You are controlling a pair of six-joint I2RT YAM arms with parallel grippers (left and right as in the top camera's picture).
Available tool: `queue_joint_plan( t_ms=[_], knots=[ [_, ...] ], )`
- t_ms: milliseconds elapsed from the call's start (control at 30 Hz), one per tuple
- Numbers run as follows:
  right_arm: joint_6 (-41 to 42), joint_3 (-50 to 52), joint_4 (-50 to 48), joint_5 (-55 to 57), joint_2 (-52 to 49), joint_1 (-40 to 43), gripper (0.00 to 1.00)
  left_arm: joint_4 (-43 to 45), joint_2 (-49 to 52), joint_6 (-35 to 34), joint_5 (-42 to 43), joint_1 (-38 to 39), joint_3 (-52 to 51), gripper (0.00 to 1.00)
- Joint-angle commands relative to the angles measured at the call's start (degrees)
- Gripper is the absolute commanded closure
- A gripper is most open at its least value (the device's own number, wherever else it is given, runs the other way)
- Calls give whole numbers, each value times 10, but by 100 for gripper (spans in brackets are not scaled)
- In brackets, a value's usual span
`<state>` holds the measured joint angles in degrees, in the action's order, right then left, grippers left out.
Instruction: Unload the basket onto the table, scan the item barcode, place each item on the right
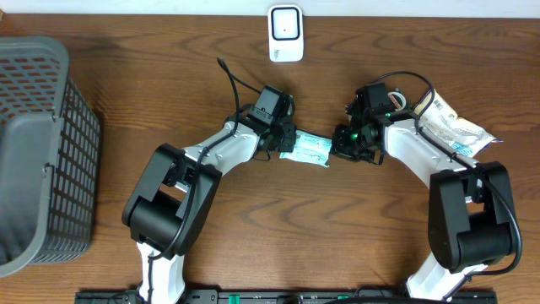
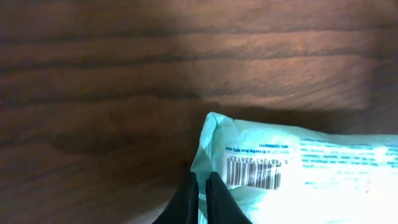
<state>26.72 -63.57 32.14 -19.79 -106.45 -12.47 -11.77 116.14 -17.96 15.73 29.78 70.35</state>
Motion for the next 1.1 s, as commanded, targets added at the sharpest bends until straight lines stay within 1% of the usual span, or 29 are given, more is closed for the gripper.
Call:
queue_joint_plan(
  t_ms=[0,200,300,400,533,567,600,633,667,733,800,933,1000,1067],
  knots=[
    [-11,3,-1,-21,-5,14,83,-22,7,-17,3,14,1,93],
    [-60,3,6,-105,-5,64,75,-24,7,-16,0,34,1,92],
    [-90,3,21,-135,-5,89,71,-26,0,10,4,25,2,93],
    [-114,3,35,-155,-5,104,69,-28,-39,43,58,2,2,92],
    [-116,3,31,-155,-5,105,69,-52,-92,69,88,-19,2,91],
    [-116,3,30,-155,-5,105,68,-59,-103,87,100,-22,2,91],
    [-116,3,29,-155,-5,105,69,-64,-115,121,130,-22,2,90],
    [-116,3,27,-155,-5,105,69,-69,-122,167,180,-21,2,88],
    [-116,3,25,-154,-5,105,68,-69,-123,187,215,-20,2,87],
    [-116,3,26,-150,-5,104,69,-73,-119,202,246,-18,1,87],
    [-116,3,27,-148,-5,101,69,-83,-110,218,247,-14,0,87],
    [-116,3,28,-137,-5,96,68,-87,-75,217,248,-12,-1,87],
    [-116,3,28,-136,-5,92,68,-77,-56,199,248,-12,-1,88],
    [-116,3,28,-135,-5,87,68,-57,-38,179,247,-12,-1,91]
  ],
)
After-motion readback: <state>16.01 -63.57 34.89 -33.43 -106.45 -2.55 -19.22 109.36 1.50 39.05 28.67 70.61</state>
